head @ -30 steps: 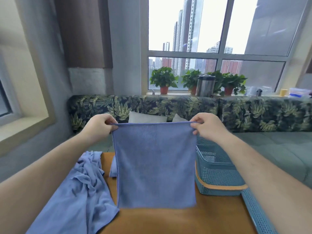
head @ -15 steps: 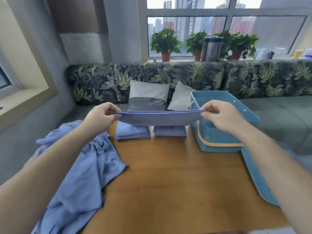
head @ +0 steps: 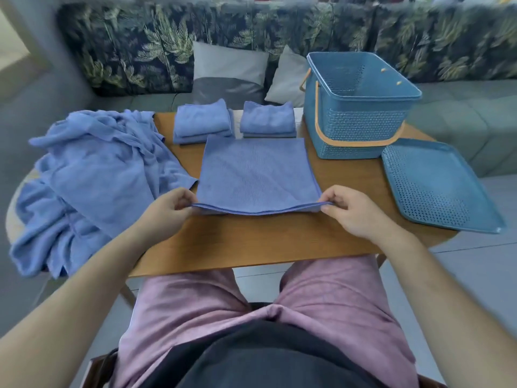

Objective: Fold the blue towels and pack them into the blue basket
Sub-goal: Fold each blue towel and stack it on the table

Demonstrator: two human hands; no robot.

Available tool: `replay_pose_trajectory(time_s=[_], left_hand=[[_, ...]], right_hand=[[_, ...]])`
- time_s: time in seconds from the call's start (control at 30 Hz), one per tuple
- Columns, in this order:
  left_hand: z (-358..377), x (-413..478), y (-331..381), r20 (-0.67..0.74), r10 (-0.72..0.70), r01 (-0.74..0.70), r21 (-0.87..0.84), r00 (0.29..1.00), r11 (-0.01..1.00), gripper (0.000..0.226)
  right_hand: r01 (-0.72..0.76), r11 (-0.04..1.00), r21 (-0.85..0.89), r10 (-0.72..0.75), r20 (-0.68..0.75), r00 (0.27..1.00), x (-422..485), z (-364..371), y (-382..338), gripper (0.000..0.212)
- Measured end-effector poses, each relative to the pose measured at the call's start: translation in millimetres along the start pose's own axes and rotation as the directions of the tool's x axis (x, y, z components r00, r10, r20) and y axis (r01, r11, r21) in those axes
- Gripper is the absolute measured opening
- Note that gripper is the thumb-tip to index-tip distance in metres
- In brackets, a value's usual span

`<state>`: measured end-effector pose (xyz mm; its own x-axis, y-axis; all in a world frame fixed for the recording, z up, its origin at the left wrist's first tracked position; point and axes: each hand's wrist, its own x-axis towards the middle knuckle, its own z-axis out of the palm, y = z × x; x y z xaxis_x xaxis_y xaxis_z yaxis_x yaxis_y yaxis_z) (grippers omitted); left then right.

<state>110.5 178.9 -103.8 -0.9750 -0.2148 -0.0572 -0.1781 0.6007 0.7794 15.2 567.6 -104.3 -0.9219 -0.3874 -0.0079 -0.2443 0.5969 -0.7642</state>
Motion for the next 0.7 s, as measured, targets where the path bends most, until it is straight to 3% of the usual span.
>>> replay_pose_trajectory(time_s=[0.1,0.2,0.33,0.5,0.7], left_hand=[[-7,-14,5,0.053,0.000,0.004,-0.061,0.999,0.998,0.013],[-9,-30,17,0.078,-0.012,0.031,-0.239,0.997,0.970,0.004],[-16,-27,22,0.115,-0.017,0.062,-0.402,0.993,0.914,0.005],[-9,29,22,-0.069,-0.078,0.052,-0.325,0.995,0.944,0.008],[17,96,8,-0.193,-0.167,0.131,-0.186,0.967,0.974,0.009]], right_hand=[[-0.011,0.999,0.042,0.008,0.054,0.999,-14,-13,-4,0.014],[-0.013,0.991,0.135,-0.003,0.116,0.993,-25,-25,-11,0.009],[-0.048,0.969,0.243,0.027,0.089,0.996,-18,-31,-15,0.006],[-0.070,0.970,0.235,0.094,-0.092,0.991,31,-21,-7,0.003],[-0.164,0.978,0.131,0.189,-0.211,0.959,92,6,10,0.009]])
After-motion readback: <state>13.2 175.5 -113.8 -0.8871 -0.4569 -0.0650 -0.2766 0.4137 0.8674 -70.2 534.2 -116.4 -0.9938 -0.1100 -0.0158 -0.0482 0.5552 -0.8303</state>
